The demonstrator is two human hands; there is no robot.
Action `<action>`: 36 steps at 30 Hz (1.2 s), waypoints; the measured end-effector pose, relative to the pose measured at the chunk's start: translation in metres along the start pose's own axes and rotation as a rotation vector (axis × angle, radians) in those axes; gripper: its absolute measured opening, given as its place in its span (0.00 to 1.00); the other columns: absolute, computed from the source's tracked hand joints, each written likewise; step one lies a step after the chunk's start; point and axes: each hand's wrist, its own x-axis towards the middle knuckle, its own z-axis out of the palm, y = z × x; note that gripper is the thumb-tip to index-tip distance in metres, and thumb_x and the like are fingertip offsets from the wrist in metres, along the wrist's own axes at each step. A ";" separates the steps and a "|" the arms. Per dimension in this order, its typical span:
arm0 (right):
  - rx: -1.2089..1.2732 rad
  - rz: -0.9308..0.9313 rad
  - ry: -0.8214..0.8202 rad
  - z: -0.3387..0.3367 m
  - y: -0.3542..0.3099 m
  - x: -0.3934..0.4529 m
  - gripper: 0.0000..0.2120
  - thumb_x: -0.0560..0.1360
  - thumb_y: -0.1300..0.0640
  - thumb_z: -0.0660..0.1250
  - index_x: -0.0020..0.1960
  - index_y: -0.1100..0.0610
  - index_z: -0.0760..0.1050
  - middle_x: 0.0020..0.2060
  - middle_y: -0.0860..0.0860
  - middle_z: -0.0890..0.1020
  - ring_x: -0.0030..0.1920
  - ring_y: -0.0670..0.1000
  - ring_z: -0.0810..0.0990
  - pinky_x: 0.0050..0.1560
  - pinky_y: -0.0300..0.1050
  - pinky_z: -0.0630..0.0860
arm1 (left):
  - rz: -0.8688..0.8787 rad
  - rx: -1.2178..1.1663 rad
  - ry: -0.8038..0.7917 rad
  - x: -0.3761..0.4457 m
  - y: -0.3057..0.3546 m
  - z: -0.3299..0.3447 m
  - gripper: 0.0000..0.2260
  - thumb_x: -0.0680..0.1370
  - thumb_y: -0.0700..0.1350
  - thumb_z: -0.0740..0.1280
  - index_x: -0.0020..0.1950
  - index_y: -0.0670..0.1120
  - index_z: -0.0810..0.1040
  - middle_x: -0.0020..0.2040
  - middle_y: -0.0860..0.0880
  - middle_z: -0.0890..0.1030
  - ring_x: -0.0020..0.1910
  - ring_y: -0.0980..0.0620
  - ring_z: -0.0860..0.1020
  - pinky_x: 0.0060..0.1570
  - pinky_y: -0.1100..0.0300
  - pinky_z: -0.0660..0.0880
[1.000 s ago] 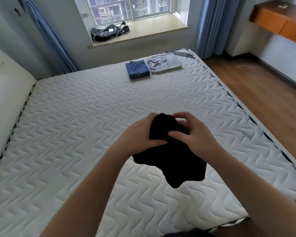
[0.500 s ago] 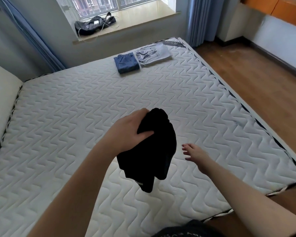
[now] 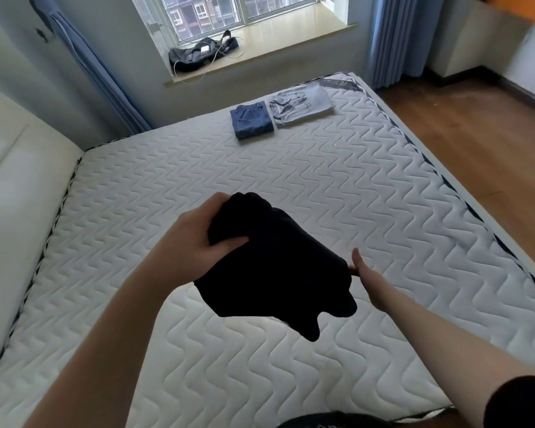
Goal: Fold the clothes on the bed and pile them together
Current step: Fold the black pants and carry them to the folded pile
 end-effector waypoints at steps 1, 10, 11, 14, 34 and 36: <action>-0.009 0.008 -0.018 -0.002 -0.001 0.003 0.40 0.68 0.21 0.47 0.55 0.48 0.82 0.65 0.45 0.77 0.71 0.49 0.65 0.75 0.55 0.49 | -0.006 -0.002 0.015 0.000 0.001 0.000 0.17 0.73 0.51 0.73 0.56 0.59 0.70 0.48 0.64 0.79 0.48 0.66 0.78 0.44 0.77 0.69; 0.278 -0.186 -0.237 -0.007 -0.012 0.003 0.26 0.72 0.43 0.68 0.63 0.59 0.76 0.53 0.54 0.84 0.53 0.50 0.83 0.54 0.46 0.78 | -0.134 -0.015 0.140 -0.007 -0.003 -0.002 0.22 0.73 0.47 0.75 0.52 0.70 0.69 0.48 0.68 0.79 0.49 0.70 0.77 0.41 0.72 0.70; 0.350 -0.202 -0.214 -0.009 -0.015 0.001 0.25 0.73 0.47 0.69 0.64 0.62 0.74 0.50 0.54 0.85 0.49 0.49 0.84 0.47 0.43 0.79 | -0.164 -0.021 0.159 -0.010 -0.007 -0.003 0.21 0.72 0.48 0.76 0.52 0.70 0.69 0.48 0.68 0.79 0.49 0.71 0.77 0.42 0.70 0.69; 0.547 -0.259 -0.192 -0.025 -0.025 -0.001 0.19 0.77 0.61 0.66 0.66 0.63 0.69 0.48 0.54 0.83 0.45 0.48 0.84 0.40 0.39 0.79 | -0.266 -0.079 0.205 -0.021 -0.021 -0.003 0.18 0.67 0.55 0.74 0.52 0.66 0.72 0.47 0.65 0.80 0.47 0.69 0.78 0.43 0.64 0.70; 0.183 -0.587 0.018 -0.111 -0.095 -0.034 0.19 0.63 0.53 0.80 0.52 0.51 0.83 0.47 0.50 0.86 0.45 0.49 0.84 0.44 0.37 0.79 | -0.566 -0.682 0.199 -0.059 -0.102 0.066 0.26 0.61 0.54 0.79 0.59 0.56 0.81 0.55 0.50 0.85 0.55 0.52 0.83 0.53 0.54 0.76; 0.090 -0.621 0.082 -0.112 -0.088 -0.035 0.18 0.61 0.50 0.79 0.51 0.50 0.83 0.46 0.50 0.86 0.45 0.48 0.85 0.45 0.36 0.78 | -0.583 -0.736 0.172 -0.065 -0.108 0.075 0.26 0.61 0.53 0.80 0.59 0.54 0.81 0.56 0.48 0.84 0.56 0.51 0.83 0.54 0.54 0.76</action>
